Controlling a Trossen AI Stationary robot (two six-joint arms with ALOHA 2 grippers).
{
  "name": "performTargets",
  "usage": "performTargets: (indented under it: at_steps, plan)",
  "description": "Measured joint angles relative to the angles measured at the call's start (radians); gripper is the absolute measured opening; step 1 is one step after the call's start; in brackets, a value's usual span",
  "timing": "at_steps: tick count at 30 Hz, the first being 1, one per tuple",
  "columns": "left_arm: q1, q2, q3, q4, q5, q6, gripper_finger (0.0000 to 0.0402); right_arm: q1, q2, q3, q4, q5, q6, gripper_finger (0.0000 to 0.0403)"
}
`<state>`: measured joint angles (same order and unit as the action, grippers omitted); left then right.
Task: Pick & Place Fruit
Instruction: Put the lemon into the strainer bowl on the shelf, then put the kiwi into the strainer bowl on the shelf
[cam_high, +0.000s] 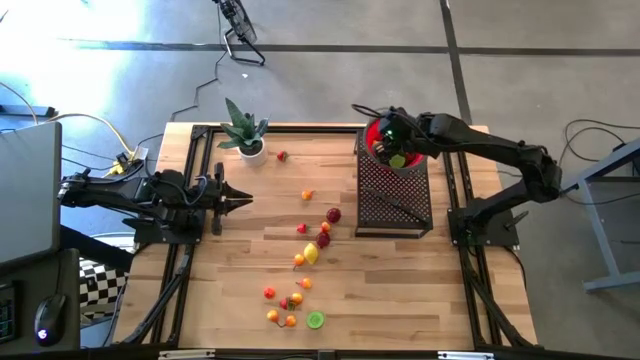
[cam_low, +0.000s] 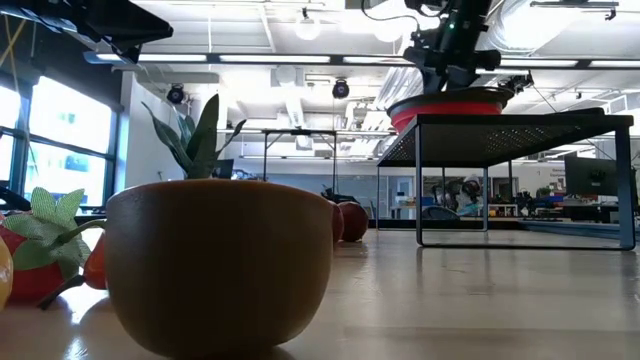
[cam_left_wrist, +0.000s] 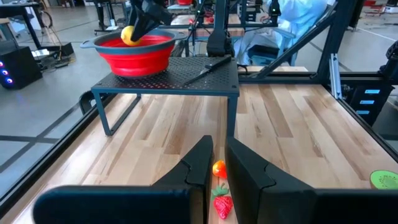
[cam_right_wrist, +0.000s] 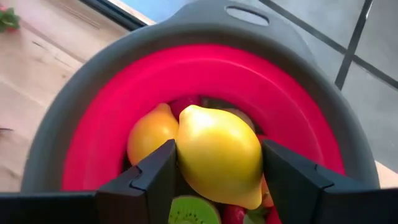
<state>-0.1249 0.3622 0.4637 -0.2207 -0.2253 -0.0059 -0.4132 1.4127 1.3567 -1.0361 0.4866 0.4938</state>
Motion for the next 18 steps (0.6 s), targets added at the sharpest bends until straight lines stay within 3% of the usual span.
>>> performTargets:
  at_steps: [11,18]
  plan:
    - [0.0,0.0,0.0,-0.009,0.0,0.0,0.0037,0.009,0.003,0.0,0.001,-0.012,-0.014,0.0273]
    - [0.0,0.0,0.0,-0.009,0.0,0.0,0.0037,0.025,-0.041,0.0,0.018,-0.017,-0.028,0.026]
